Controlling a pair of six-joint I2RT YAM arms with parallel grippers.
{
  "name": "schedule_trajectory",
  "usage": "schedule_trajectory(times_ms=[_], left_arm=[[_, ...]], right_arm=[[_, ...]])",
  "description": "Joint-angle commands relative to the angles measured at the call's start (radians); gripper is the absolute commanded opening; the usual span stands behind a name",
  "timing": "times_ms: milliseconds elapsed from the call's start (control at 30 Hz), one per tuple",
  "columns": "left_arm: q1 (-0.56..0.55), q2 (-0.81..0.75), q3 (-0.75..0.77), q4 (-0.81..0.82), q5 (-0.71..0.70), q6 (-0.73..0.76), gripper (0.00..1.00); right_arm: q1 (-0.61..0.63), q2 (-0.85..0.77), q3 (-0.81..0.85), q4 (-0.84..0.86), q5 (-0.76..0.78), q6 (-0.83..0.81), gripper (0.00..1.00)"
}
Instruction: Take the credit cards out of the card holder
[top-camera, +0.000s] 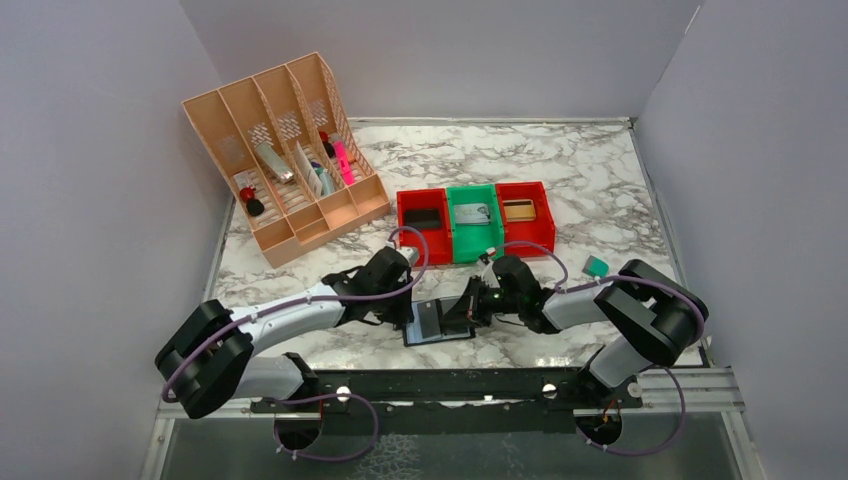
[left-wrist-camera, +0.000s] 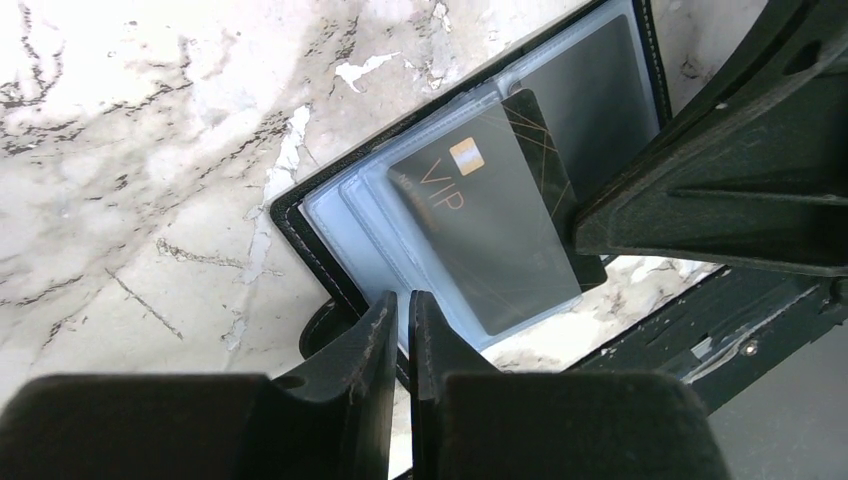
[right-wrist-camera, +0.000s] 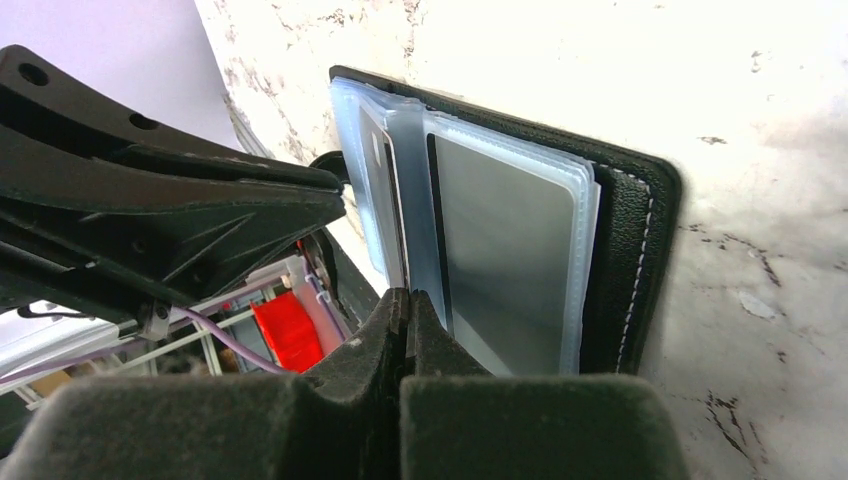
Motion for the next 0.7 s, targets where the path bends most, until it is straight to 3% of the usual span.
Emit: schedule_trajectory(times_ms=[0,200,367,500,667], left_arm=[[-0.005,-0.048,0.008,-0.003,-0.04,-0.002,0.16],[-0.005,-0.123,0.01,0.046,-0.058,-0.035,0.23],[-0.004,-0.168,-0.085,0.293,0.063,-0.131,0.39],[-0.004,-0.097,-0.11,0.346,0.119,-0.163,0.39],[-0.004,-0.041,-0.13,0.331,0.066,-0.14,0.32]], right_arm=[[-0.007,-0.003,-0.013,-0.037,-0.012,-0.008,0.01],[-0.008,0.016,-0.009,-0.056,-0.017,-0.01,0.01],[-0.008,0.043,-0.006,-0.039,-0.028,-0.009,0.01],[-0.008,0.018,-0.008,-0.066,0.001,-0.013,0.01],[-0.009,0.026,-0.007,-0.054,-0.018,-0.012,0.01]])
